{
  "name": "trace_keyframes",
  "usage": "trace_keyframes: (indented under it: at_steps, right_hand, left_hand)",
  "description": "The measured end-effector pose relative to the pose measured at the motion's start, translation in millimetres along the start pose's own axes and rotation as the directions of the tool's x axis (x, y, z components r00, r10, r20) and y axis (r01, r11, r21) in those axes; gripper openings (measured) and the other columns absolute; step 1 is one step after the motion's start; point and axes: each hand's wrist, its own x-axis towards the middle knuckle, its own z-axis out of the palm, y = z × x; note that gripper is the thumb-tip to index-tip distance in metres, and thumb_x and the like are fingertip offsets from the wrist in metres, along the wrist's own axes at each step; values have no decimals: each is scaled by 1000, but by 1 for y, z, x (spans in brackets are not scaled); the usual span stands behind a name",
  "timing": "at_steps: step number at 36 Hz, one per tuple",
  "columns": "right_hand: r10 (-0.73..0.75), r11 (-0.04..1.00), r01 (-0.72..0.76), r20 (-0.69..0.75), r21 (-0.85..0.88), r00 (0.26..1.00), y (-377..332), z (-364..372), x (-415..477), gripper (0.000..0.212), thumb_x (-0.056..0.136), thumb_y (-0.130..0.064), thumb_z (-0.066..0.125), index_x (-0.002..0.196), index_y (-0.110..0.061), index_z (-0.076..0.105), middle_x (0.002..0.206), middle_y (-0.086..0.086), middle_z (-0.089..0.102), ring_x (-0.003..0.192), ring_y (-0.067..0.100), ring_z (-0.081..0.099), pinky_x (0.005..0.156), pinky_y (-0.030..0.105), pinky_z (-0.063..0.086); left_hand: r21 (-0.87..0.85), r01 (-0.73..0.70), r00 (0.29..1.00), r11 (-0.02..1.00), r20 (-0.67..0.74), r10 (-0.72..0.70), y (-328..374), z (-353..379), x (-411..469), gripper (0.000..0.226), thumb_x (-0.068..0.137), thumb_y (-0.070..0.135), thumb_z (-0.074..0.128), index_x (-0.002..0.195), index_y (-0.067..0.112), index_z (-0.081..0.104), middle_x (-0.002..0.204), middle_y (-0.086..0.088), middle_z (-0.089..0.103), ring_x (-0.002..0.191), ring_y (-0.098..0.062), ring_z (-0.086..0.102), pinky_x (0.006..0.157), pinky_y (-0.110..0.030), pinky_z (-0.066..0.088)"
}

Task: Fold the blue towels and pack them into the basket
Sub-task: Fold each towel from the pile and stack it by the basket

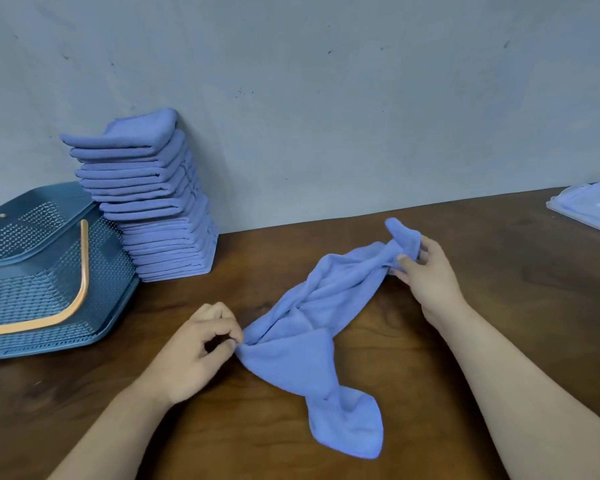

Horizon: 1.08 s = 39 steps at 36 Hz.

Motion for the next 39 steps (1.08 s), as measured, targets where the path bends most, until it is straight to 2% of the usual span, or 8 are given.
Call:
trace_keyframes:
  at_steps: [5, 9, 12, 21, 27, 31, 34, 39]
  right_hand:
    - [-170, 898, 173, 43, -405, 984, -4, 12, -16, 79, 94, -13, 71, 154, -51, 38, 156, -12, 41, 132, 6, 51, 101, 24, 45]
    - [-260, 658, 269, 123, -704, 958, -6, 20, -27, 64, 95, -22, 64, 153, -38, 45, 159, -5, 38, 136, 31, 41, 104, 44, 48]
    - [-89, 610, 231, 224, -758, 970, -9, 30, -37, 55, 99, -58, 59, 151, -44, 49, 154, -4, 45, 129, 31, 47, 102, 42, 46]
    - [-25, 479, 467, 520, -743, 854, 5, 52, -11, 57, 103, -57, 54, 155, -36, 49, 168, -6, 37, 155, 16, 32, 125, 42, 21]
    - [-52, 566, 544, 632, -619, 773, 1, 61, 23, 48, 107, -27, 55, 155, -31, 50, 171, -12, 30, 153, 17, 37, 124, 43, 30]
    - [-260, 474, 565, 506, -675, 823, 8, 59, 20, 53, 96, -21, 63, 148, -31, 56, 160, -10, 42, 137, 23, 48, 109, 45, 45]
    - [-263, 496, 512, 440, -702, 859, 11, 56, 22, 47, 93, -13, 63, 138, -25, 64, 140, -7, 55, 120, 22, 54, 95, 36, 48]
    - [-235, 619, 415, 346, -667, 908, 11, 50, 23, 38, 91, -2, 61, 124, -16, 75, 119, 1, 70, 107, 23, 64, 87, 31, 50]
  left_hand:
    - [51, -111, 984, 993, -135, 117, 29, 8, 11, 22, 106, 29, 50, 102, 40, 69, 117, 13, 67, 116, -23, 61, 99, -29, 43]
    - [-32, -89, 976, 995, 195, 94, 58, 30, 22, 33, 105, 59, 56, 135, 47, 62, 133, 20, 65, 129, -14, 60, 109, -35, 43]
    - [33, -105, 938, 994, 336, 88, 60, 41, 22, 47, 96, 68, 66, 140, 54, 57, 131, 24, 63, 131, -8, 56, 110, -36, 45]
    - [-428, 142, 891, 893, 447, 73, 47, 20, 14, 11, 97, 28, 81, 102, 19, 77, 91, 1, 70, 86, -14, 63, 80, -30, 48]
    - [-620, 174, 894, 765, 425, 141, 33, 5, 10, 55, 109, 43, 58, 82, 1, 81, 102, -20, 75, 92, -41, 66, 90, -48, 45]
    - [-565, 145, 989, 812, 105, -103, 26, 11, 24, 63, 106, 55, 58, 78, 4, 80, 90, -15, 76, 83, -35, 67, 78, -42, 50]
    - [-265, 137, 982, 955, -91, -166, 20, 18, 49, 21, 104, 43, 66, 105, 27, 80, 109, 5, 74, 100, -14, 69, 90, -23, 51]
    - [158, 118, 991, 980, 41, -126, 16, 41, 67, 26, 100, 41, 70, 126, 38, 70, 117, 23, 63, 110, -6, 55, 100, -29, 45]
